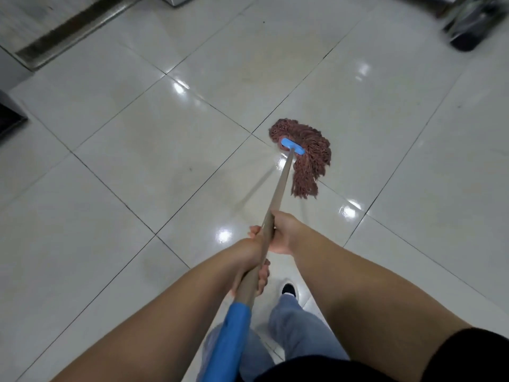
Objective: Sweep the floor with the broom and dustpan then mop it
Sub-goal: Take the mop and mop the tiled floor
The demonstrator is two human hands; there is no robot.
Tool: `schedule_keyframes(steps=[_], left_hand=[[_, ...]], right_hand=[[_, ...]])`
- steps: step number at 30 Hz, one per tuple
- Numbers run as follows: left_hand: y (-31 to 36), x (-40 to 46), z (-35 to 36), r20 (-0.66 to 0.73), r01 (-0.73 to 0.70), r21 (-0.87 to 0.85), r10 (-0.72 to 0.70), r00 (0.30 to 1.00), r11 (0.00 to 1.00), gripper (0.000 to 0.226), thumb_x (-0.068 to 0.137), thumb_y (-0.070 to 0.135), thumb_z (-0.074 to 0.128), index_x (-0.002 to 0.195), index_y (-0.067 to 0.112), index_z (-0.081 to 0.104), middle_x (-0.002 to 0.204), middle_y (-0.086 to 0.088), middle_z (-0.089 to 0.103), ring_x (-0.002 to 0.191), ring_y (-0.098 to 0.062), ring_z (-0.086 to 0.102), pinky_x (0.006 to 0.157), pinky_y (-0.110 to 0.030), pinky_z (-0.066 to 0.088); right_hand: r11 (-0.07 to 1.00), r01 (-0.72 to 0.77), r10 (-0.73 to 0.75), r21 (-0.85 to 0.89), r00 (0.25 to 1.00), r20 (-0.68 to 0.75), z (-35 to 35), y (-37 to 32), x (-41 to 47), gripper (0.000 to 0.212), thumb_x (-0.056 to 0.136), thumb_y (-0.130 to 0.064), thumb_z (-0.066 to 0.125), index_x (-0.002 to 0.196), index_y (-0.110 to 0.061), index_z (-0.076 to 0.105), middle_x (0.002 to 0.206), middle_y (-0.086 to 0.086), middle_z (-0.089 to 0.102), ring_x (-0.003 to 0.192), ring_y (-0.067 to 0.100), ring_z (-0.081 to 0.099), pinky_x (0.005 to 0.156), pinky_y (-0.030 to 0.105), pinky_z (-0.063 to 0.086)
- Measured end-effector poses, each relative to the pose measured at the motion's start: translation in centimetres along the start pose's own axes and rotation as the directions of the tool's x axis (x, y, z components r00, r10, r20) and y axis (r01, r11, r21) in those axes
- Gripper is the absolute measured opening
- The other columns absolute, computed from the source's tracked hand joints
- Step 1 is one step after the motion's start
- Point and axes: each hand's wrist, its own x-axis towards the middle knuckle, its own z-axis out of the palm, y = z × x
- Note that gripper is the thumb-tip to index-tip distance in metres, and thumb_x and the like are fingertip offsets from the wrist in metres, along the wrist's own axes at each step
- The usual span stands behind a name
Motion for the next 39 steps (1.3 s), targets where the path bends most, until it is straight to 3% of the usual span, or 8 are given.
schedule_keyframes(steps=[6, 11, 14, 17, 20, 22, 29, 39], left_hand=[[12.4, 0.8, 2.7, 0.006, -0.020, -0.011, 0.020, 1.000, 1.000, 0.065, 0.085, 0.071, 0.030, 0.067, 0.010, 0.043, 0.034, 0.000, 0.040, 0.022, -0.009, 0.035, 0.032, -0.009, 0.032], [23.5, 2.3, 2.8, 0.004, -0.004, 0.027, 0.004, 1.000, 1.000, 0.063, 0.085, 0.069, 0.034, 0.060, 0.012, 0.042, 0.037, 0.001, 0.041, 0.023, -0.010, 0.036, 0.033, -0.010, 0.034], [31.2, 3.2, 2.0, 0.057, -0.052, 0.012, 0.051, 0.997, 0.999, 0.059, 0.089, 0.065, 0.035, 0.067, 0.010, 0.043, 0.037, -0.001, 0.041, 0.023, -0.010, 0.036, 0.032, -0.011, 0.034], [38.8, 3.2, 1.1, 0.105, -0.075, 0.007, 0.074, 0.992, 0.997, 0.058, 0.089, 0.063, 0.036, 0.070, 0.009, 0.043, 0.036, 0.000, 0.042, 0.022, -0.010, 0.037, 0.031, -0.010, 0.033], [46.0, 3.4, 1.0, 0.088, -0.124, -0.008, 0.124, 0.988, 0.992, 0.054, 0.092, 0.059, 0.035, 0.071, 0.009, 0.041, 0.035, 0.001, 0.041, 0.021, -0.009, 0.036, 0.031, -0.009, 0.032], [50.1, 3.2, 1.9, 0.081, -0.146, -0.010, 0.146, 0.986, 0.989, 0.052, 0.094, 0.054, 0.034, 0.071, 0.009, 0.042, 0.034, 0.001, 0.040, 0.021, -0.009, 0.035, 0.030, -0.008, 0.032], [62.9, 4.8, 7.8, 0.121, -0.131, -0.025, 0.133, 0.984, 0.991, 0.053, 0.098, 0.049, 0.029, 0.064, 0.010, 0.041, 0.032, 0.001, 0.036, 0.019, -0.010, 0.031, 0.032, -0.006, 0.030], [87.2, 10.1, 14.1, 0.092, -0.085, 0.076, 0.078, 0.993, 0.994, 0.063, 0.092, 0.064, 0.020, 0.065, 0.010, 0.040, 0.035, 0.000, 0.037, 0.022, -0.011, 0.034, 0.033, -0.009, 0.033]], right_hand=[[0.998, 0.049, -0.056, -0.044, 0.986, -0.154, 1.1, -12.0, 2.3, 0.025, 0.097, -0.015, 0.024, 0.076, -0.008, 0.038, 0.068, 0.008, 0.041, 0.047, 0.015, 0.038, 0.032, 0.011, 0.034], [0.995, 0.063, -0.079, -0.076, 0.971, -0.225, 3.2, -22.3, 5.2, 0.022, 0.096, -0.016, 0.023, 0.090, -0.006, 0.041, 0.066, 0.008, 0.044, 0.041, 0.014, 0.040, 0.030, 0.008, 0.032], [0.996, 0.051, -0.069, -0.078, 0.966, -0.249, 5.1, -29.8, 7.0, 0.026, 0.095, -0.018, 0.025, 0.079, -0.007, 0.042, 0.060, 0.006, 0.047, 0.032, 0.013, 0.045, 0.034, 0.015, 0.035], [0.998, 0.027, -0.039, -0.058, 0.974, -0.225, 7.0, -37.2, 8.1, 0.025, 0.095, -0.014, 0.025, 0.079, -0.006, 0.041, 0.064, 0.009, 0.049, 0.048, 0.015, 0.047, 0.043, 0.026, 0.041], [0.998, 0.067, -0.066, -0.005, 0.976, -0.209, 8.6, -43.7, 8.7, 0.025, 0.098, -0.014, 0.025, 0.078, -0.005, 0.038, 0.072, 0.013, 0.053, 0.054, 0.019, 0.055, 0.045, 0.025, 0.052], [0.995, 0.095, -0.094, -0.007, 0.969, -0.228, 9.0, -47.3, 8.9, 0.027, 0.099, -0.014, 0.026, 0.075, -0.006, 0.038, 0.069, 0.011, 0.053, 0.053, 0.017, 0.054, 0.051, 0.027, 0.050], [0.987, 0.139, -0.155, -0.074, 0.938, -0.309, 6.2, -60.7, 12.9, 0.032, 0.098, -0.021, 0.028, 0.073, -0.009, 0.043, 0.062, 0.005, 0.046, 0.049, 0.014, 0.041, 0.047, 0.025, 0.035], [0.996, 0.009, -0.036, -0.092, 0.954, -0.299, 3.2, -85.7, 20.1, 0.031, 0.099, -0.026, 0.034, 0.074, -0.008, 0.040, 0.064, 0.006, 0.051, 0.047, 0.013, 0.047, 0.040, 0.023, 0.040]])
